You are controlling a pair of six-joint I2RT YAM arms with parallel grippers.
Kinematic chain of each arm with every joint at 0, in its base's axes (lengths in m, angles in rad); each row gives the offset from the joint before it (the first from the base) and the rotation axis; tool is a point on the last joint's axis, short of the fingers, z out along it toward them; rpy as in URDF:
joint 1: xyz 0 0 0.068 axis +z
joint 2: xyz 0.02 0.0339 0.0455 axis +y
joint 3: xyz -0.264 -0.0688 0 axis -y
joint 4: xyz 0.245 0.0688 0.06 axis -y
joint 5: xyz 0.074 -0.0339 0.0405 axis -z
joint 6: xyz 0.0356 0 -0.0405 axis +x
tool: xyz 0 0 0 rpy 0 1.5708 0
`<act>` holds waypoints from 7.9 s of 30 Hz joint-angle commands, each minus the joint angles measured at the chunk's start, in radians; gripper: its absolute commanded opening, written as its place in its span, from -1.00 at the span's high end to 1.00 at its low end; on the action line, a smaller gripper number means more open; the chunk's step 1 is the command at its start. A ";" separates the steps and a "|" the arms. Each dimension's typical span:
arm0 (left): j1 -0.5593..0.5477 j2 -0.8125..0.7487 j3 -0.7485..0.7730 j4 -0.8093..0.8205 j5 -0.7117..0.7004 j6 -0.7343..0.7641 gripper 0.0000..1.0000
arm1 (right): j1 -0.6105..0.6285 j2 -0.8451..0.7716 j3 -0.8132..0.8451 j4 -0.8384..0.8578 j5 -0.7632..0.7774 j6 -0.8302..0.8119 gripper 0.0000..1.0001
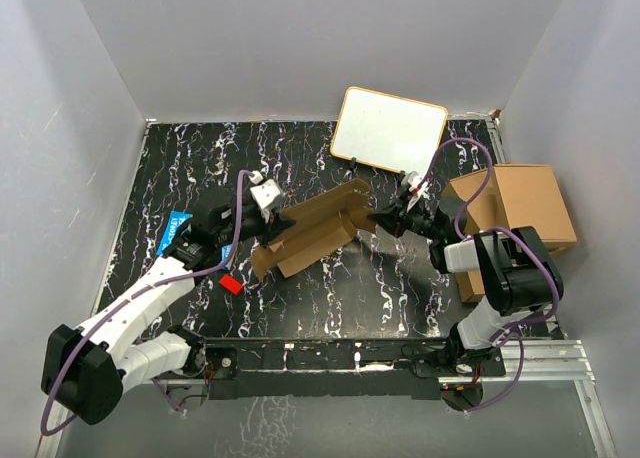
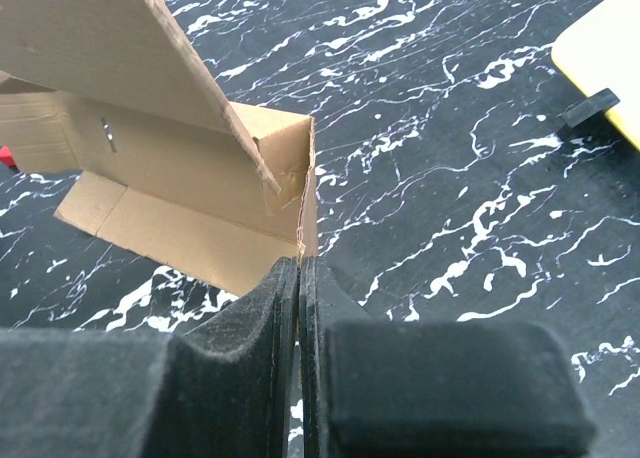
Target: Fold the paper box
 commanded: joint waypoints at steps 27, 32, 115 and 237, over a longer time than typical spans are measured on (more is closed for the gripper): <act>0.009 -0.088 -0.146 0.100 0.067 -0.118 1.00 | 0.035 -0.085 -0.047 -0.073 -0.132 -0.060 0.56; 0.008 -0.089 -0.140 0.073 0.075 -0.097 1.00 | 0.035 -0.088 -0.001 -0.156 -0.174 -0.083 0.48; 0.024 -0.128 -0.169 0.105 0.143 -0.122 1.00 | 0.057 0.031 0.282 -0.533 -0.301 -0.423 -0.15; -0.138 0.382 0.733 -0.775 -0.275 -0.637 -0.60 | 0.176 -0.001 0.411 -1.066 0.071 -0.504 0.84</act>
